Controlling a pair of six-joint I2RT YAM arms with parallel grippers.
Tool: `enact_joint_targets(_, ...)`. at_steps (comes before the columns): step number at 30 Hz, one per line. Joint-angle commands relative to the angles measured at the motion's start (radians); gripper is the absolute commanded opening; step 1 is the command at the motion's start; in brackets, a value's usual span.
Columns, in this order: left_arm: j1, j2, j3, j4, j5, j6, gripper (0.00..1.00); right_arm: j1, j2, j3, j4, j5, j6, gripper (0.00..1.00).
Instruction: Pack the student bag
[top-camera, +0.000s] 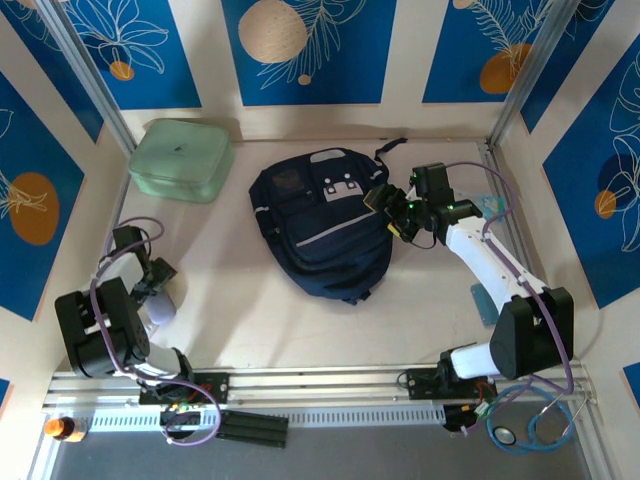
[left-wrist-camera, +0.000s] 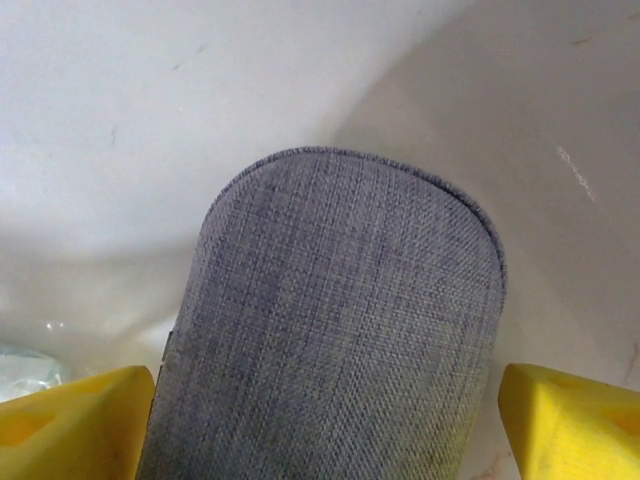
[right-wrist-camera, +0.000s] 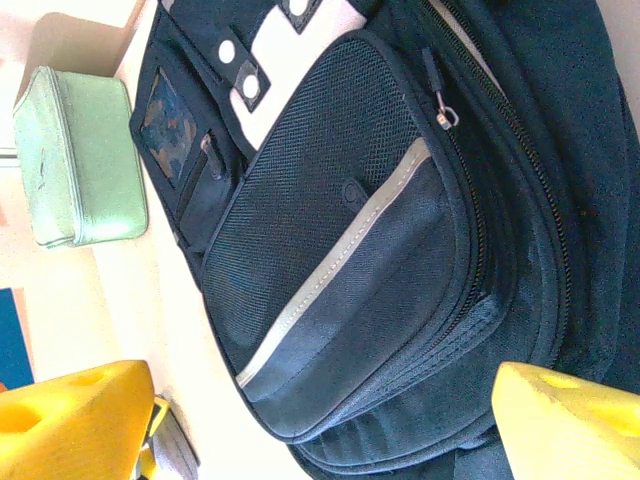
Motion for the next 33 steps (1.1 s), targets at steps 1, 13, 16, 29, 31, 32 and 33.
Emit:
enact_joint_targets(1, 0.007, 0.008, 0.029, -0.034, 0.007, 0.031, 0.84, 0.007, -0.002, 0.006, 0.001, -0.005, 0.011, 0.88)
enact_joint_targets(13, -0.045, 0.016, 0.092, -0.043, 0.091, 0.043, 0.61, 0.012, 0.008, -0.004, 0.025, -0.011, 0.019, 0.86)
enact_joint_targets(16, -0.117, -0.005, 0.127, -0.063, 0.134, 0.019, 0.59, 0.020, 0.002, -0.010, 0.034, -0.009, 0.016, 0.86)
enact_joint_targets(29, -0.560, -0.008, 0.290, 0.093, 0.384, -0.283, 0.54, 0.278, 0.096, 0.025, 0.206, -0.052, -0.166, 0.84)
enact_joint_targets(31, -0.613, 0.007, 0.310, 0.151, 0.402, -0.360, 0.54, 0.343, 0.117, 0.025, 0.250, -0.046, -0.189, 0.83)
enact_joint_targets(32, -0.634, 0.012, 0.314, 0.180, 0.409, -0.393, 0.54, 0.371, 0.124, 0.024, 0.265, -0.033, -0.196, 0.82)
enact_joint_targets(33, -0.655, 0.017, 0.318, 0.217, 0.418, -0.430, 0.54, 0.401, 0.130, 0.021, 0.289, -0.025, -0.209, 0.82)
